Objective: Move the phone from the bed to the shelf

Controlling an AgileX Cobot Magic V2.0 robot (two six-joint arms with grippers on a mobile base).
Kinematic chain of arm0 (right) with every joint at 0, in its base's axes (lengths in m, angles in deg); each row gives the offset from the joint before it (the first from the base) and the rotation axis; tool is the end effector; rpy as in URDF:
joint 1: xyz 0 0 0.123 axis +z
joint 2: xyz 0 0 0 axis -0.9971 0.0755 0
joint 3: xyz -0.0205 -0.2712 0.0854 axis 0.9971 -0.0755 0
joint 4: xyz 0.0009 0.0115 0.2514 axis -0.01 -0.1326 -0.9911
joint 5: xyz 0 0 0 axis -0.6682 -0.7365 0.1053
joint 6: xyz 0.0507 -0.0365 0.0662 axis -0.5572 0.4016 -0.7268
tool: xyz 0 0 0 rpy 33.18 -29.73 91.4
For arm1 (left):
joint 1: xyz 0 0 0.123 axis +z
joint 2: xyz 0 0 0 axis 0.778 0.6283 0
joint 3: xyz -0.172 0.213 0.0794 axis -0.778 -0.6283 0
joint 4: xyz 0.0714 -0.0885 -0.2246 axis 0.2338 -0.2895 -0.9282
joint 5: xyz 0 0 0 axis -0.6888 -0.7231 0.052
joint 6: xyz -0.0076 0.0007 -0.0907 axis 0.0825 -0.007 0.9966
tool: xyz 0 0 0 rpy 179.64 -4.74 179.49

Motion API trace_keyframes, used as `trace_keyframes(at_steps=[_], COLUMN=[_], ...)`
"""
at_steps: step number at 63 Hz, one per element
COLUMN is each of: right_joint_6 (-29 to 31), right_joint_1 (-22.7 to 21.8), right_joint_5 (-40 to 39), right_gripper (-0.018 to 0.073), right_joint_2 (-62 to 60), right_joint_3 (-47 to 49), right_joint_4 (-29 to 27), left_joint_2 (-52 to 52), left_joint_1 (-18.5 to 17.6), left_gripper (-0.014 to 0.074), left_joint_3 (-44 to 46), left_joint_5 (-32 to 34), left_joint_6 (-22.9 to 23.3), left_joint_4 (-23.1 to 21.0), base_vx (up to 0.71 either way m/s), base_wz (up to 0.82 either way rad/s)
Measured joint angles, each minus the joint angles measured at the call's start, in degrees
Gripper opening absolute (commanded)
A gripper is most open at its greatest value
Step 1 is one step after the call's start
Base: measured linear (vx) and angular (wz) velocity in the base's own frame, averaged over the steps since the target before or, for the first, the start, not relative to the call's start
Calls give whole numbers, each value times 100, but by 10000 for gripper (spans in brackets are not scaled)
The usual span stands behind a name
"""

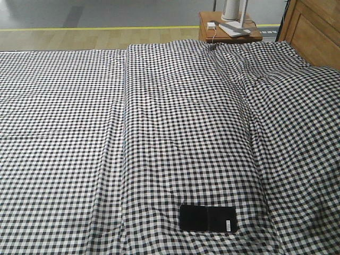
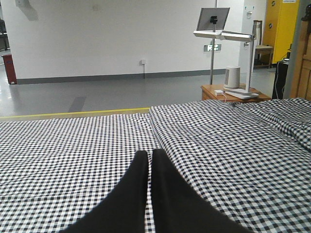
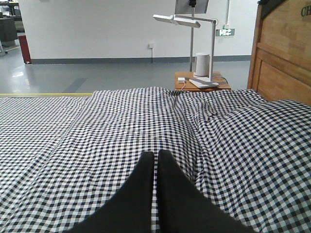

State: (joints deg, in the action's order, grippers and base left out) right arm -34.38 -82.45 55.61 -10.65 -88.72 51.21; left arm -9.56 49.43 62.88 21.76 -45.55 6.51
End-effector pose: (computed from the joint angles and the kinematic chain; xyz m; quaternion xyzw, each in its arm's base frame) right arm 0.0560 0.0033 0.1916 -0.0178 0.7287 0.0236 0.6842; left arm 0.0563 -0.0018 0.1975 0.0158 0.7027 -0.0055 0.7113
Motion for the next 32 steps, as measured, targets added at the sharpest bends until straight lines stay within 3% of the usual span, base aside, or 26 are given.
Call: trace_keyframes(at_steps=[32], right_joint_6=[0], right_joint_1=[0], right_joint_5=[0], right_gripper=[-5], right_joint_2=[0], right_joint_3=[0], right_joint_4=[0], left_joint_2=[0], left_joint_1=[0], left_gripper=[1], left_joint_3=[0], left_joint_5=[0], left_joint_6=[0], left_joint_4=[0], base_vx=[0], base_wz=[0])
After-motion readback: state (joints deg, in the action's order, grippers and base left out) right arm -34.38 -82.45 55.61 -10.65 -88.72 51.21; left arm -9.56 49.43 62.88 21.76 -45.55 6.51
